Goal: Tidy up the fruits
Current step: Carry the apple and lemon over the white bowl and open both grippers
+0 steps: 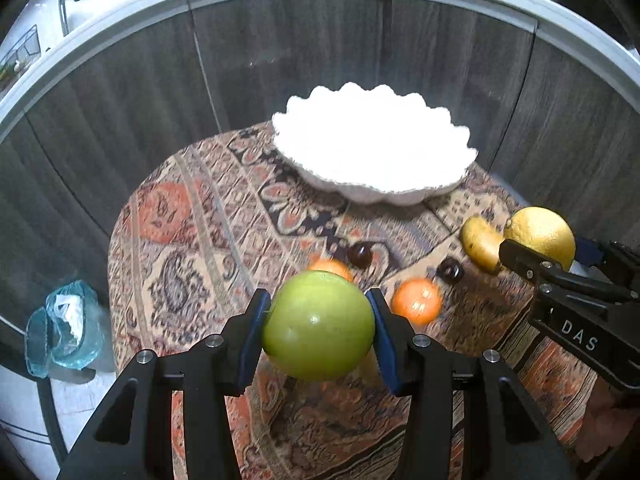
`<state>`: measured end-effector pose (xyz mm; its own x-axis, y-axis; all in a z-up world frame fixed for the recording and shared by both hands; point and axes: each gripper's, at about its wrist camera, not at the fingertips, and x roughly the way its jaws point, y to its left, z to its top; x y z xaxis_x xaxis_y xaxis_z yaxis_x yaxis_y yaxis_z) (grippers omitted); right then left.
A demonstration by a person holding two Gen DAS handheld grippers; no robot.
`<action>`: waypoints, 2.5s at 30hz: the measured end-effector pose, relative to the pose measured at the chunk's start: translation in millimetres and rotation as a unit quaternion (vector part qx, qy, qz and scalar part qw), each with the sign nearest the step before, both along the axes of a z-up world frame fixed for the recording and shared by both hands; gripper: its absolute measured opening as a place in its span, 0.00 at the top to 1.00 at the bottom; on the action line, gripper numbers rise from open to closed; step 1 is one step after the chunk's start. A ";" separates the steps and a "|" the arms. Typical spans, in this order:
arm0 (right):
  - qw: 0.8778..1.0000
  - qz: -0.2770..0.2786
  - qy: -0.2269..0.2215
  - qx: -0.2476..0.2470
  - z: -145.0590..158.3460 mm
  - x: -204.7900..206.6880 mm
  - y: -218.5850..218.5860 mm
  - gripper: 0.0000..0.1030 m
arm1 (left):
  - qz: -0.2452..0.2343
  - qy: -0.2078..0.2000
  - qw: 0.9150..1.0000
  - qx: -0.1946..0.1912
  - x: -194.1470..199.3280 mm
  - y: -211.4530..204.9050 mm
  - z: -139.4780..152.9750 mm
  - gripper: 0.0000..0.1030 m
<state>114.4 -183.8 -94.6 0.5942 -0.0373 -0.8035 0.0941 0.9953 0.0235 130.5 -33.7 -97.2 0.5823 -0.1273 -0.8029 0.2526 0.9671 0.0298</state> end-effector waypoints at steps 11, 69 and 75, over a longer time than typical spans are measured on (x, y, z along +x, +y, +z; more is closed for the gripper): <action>0.999 0.004 -0.040 -0.009 25.3 42.8 -17.5 0.41 | -0.007 -0.028 1.000 -0.011 48.5 -18.4 20.7 0.54; 1.000 -0.020 0.010 -0.018 -31.5 223.6 -45.8 0.38 | 0.016 -0.020 0.999 0.021 229.9 -37.3 -42.0 0.34; 0.999 -0.035 -0.004 -0.037 -15.1 221.9 -46.8 0.26 | 0.036 -0.046 0.998 0.032 226.8 -30.7 -21.2 0.18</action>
